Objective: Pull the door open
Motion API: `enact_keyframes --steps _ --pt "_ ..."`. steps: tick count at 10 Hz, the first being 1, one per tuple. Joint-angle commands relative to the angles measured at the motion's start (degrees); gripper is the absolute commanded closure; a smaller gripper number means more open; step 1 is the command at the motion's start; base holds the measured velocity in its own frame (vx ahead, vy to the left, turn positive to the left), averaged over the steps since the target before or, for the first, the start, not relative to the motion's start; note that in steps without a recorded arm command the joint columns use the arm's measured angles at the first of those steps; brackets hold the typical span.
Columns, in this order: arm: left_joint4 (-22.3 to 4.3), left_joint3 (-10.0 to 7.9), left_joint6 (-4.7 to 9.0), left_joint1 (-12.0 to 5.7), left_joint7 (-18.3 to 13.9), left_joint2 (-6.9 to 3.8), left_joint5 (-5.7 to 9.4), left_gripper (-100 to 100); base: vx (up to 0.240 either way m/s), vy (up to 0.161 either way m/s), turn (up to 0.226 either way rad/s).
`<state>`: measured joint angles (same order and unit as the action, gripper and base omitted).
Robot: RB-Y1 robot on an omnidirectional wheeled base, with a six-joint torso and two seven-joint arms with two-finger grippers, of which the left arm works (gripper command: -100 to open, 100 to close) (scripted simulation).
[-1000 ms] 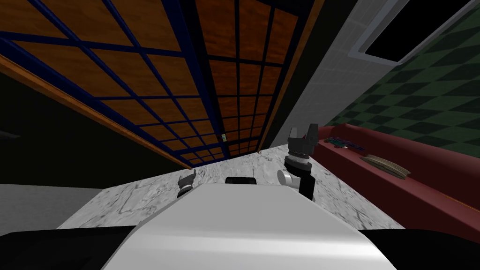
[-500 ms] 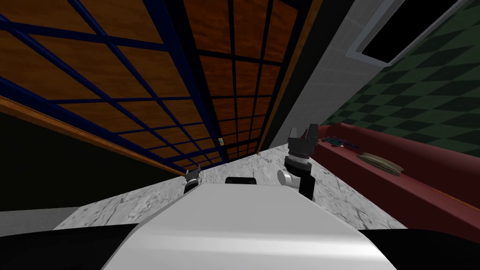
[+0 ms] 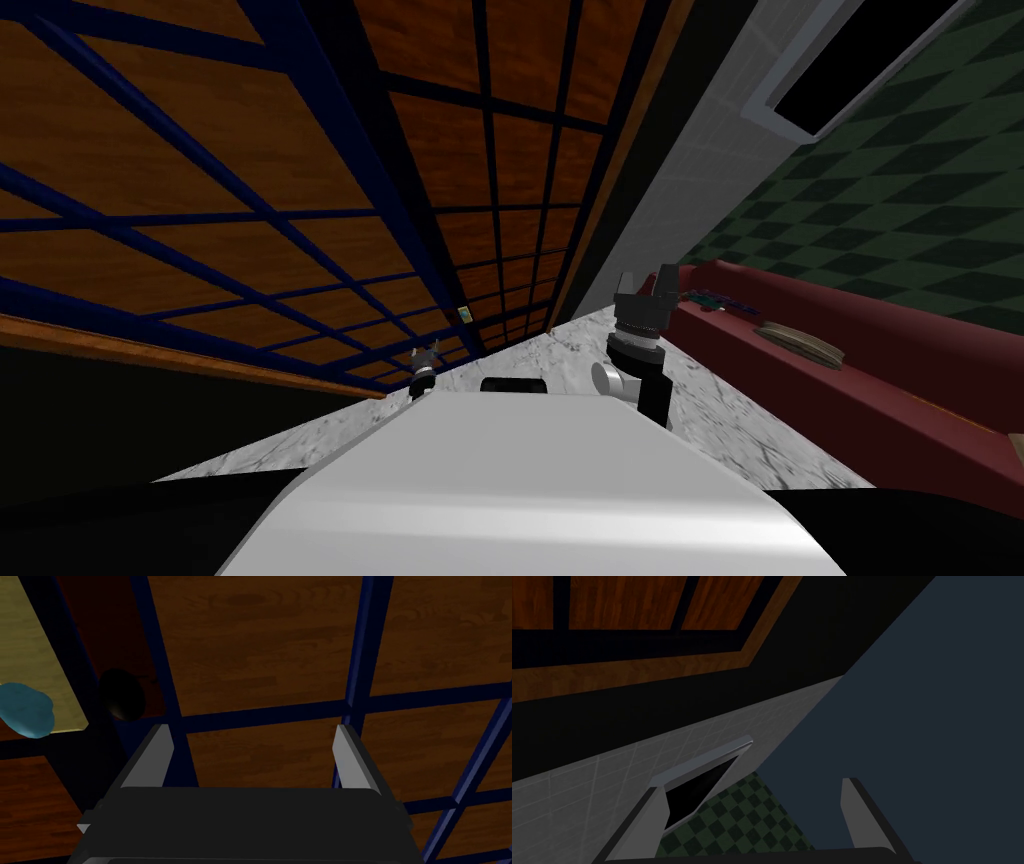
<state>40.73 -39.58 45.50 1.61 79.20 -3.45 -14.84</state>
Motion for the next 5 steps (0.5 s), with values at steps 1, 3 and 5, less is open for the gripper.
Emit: enact_keyframes --steps 1,3,5 --pt "0.32 0.85 0.1 -1.24 -0.37 0.28 -0.27 -100 0.229 0.006 -0.127" --pt "0.46 1.27 0.18 -2.06 -0.36 0.6 -0.41 -100 0.156 0.016 -0.063" --pt "0.8 2.33 0.39 -4.11 -0.33 1.39 -0.76 -100 0.197 0.014 -0.136"
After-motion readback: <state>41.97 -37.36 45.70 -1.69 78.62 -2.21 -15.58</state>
